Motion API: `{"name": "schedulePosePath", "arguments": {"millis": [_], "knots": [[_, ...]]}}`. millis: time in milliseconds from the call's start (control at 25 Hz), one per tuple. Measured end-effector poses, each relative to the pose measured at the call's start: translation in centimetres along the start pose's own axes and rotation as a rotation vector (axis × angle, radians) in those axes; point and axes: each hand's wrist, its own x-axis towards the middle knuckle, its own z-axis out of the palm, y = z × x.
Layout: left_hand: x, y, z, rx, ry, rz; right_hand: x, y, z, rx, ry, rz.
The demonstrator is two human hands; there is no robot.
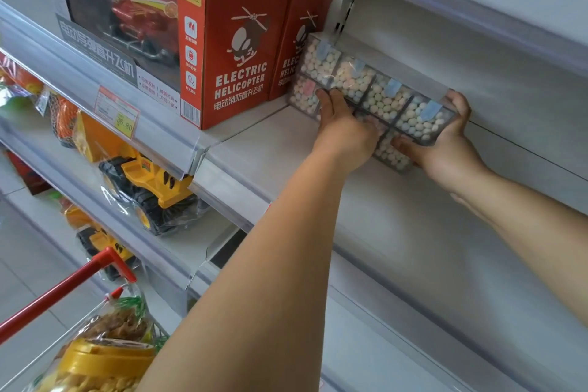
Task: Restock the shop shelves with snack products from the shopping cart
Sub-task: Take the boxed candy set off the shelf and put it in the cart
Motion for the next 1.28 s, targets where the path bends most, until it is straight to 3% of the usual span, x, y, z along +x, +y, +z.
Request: {"name": "schedulePosePath", "arguments": {"millis": [160,280,360,520,640,840,920,1000,1080,1200,1280], "knots": [[-3.7,1.7,-1.6,0.078,0.002,0.056,-2.6,-1.6,-0.6,0.067,-0.077,0.054],[-9.3,2.0,-4.0,0.183,0.107,0.138,-7.9,-3.6,-1.2,-0.121,-0.107,0.009],[-14.2,0.8,-6.3,0.175,0.216,0.186,-12.3,-5.2,-1.2,-0.205,-0.058,-0.067],[-26.1,-4.0,-11.5,0.071,0.406,0.108,-21.4,-8.9,1.0,-0.060,-0.016,-0.391],[-36.3,-9.2,-15.3,0.088,0.460,-0.130,-29.7,-10.5,5.7,0.066,-0.265,-0.448],[-53.3,-19.2,-19.3,0.249,0.577,-0.712,-43.9,-11.4,14.8,0.065,-0.949,-0.366],[-59.2,-22.9,-18.8,0.247,0.566,-0.946,-48.5,-10.9,18.1,-0.017,-1.222,-0.290],[-63.4,-25.6,-17.2,0.207,0.537,-1.096,-51.6,-10.3,21.1,-0.096,-1.375,-0.117],[-65.4,-27.4,-15.4,0.098,0.550,-1.154,-53.4,-10.0,24.0,-0.119,-1.318,0.189],[-65.0,-29.0,-12.8,-0.218,0.643,-1.222,-53.5,-8.4,28.3,0.031,-1.152,0.725],[-63.9,-30.1,-11.4,-0.431,0.691,-1.233,-53.2,-7.2,30.2,0.107,-1.107,0.913]]}}
